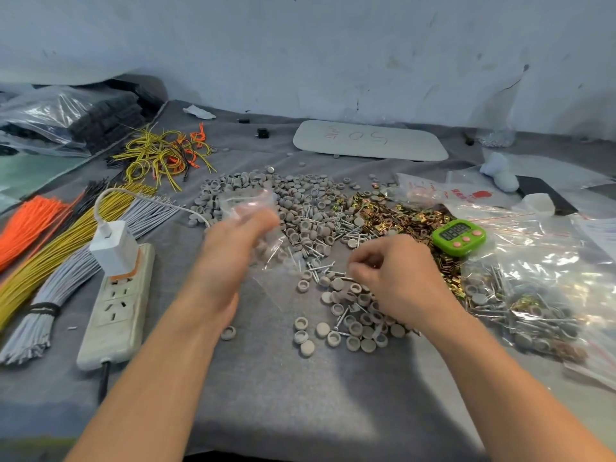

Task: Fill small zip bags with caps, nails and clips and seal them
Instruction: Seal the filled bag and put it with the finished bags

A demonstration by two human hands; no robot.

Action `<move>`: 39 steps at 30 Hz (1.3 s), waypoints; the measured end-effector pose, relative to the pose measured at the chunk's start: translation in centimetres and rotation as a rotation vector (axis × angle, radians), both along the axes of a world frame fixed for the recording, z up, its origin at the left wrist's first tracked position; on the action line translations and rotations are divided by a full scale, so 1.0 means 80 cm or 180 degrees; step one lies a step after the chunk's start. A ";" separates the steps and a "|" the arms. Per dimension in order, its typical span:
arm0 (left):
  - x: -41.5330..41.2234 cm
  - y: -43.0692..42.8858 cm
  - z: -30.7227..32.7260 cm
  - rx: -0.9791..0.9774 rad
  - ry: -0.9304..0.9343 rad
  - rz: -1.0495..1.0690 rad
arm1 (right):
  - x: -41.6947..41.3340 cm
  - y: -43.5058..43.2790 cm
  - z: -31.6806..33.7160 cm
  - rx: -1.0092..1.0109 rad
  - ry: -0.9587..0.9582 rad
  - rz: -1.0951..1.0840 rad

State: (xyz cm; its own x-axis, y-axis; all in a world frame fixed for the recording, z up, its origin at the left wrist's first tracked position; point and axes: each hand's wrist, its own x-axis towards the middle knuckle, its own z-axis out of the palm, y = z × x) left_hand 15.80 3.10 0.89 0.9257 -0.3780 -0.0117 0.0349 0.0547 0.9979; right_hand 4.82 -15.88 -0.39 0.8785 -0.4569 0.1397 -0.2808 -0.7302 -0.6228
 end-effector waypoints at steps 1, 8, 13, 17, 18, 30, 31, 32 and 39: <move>-0.003 -0.003 -0.004 0.0250 -0.0216 0.0034 | -0.001 0.002 0.004 0.0248 -0.0326 -0.0071; -0.024 -0.029 -0.024 0.1914 -0.2273 -0.0103 | 0.000 0.036 0.038 0.0926 -0.1449 0.0297; -0.027 -0.030 -0.028 0.1633 -0.2127 -0.0127 | 0.005 0.038 0.037 0.0874 -0.1121 0.0395; -0.018 -0.024 -0.028 0.1503 -0.1916 0.0121 | 0.004 0.019 0.033 0.0386 -0.0715 -0.0068; -0.015 -0.023 -0.027 0.1448 -0.1887 0.0209 | 0.003 0.019 0.029 0.0088 -0.0186 0.0028; -0.011 -0.014 -0.026 0.1760 -0.2138 0.0300 | 0.008 0.028 0.006 -0.0068 0.0361 0.0068; -0.011 -0.014 -0.027 0.1907 -0.2270 0.0266 | 0.004 0.027 0.009 0.0107 0.0040 -0.0010; -0.014 -0.016 -0.028 0.2029 -0.2376 0.0225 | 0.000 0.025 0.011 0.0290 -0.0285 -0.0066; -0.027 -0.033 -0.034 0.2336 -0.2805 -0.0146 | -0.002 0.043 0.035 0.1256 -0.0971 0.0510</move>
